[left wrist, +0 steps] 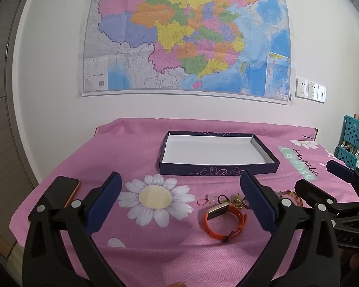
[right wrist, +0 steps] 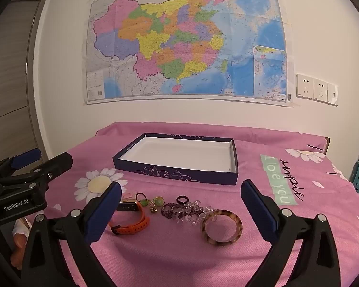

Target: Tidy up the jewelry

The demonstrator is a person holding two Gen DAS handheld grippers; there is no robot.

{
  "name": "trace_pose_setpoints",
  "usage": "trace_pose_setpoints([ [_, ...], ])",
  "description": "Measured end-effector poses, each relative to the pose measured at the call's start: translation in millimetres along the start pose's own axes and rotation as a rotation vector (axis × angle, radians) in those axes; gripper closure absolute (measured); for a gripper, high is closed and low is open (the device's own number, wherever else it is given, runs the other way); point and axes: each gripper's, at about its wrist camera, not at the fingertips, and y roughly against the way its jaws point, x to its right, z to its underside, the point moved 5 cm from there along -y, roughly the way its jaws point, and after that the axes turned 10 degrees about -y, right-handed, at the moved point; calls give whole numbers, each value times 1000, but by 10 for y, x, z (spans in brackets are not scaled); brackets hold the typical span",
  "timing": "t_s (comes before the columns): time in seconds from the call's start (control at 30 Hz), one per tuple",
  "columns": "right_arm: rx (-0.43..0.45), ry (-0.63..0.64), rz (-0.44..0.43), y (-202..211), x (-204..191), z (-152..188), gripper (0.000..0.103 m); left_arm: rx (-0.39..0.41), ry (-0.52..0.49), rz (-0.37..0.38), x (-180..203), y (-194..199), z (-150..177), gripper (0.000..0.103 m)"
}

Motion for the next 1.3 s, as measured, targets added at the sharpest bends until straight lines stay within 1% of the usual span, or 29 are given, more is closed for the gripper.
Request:
trace_pose_setpoints([
  [1.3,-13,-2,-6,-23,-62,-12,7,-7,1,3,2,14,-8,6],
])
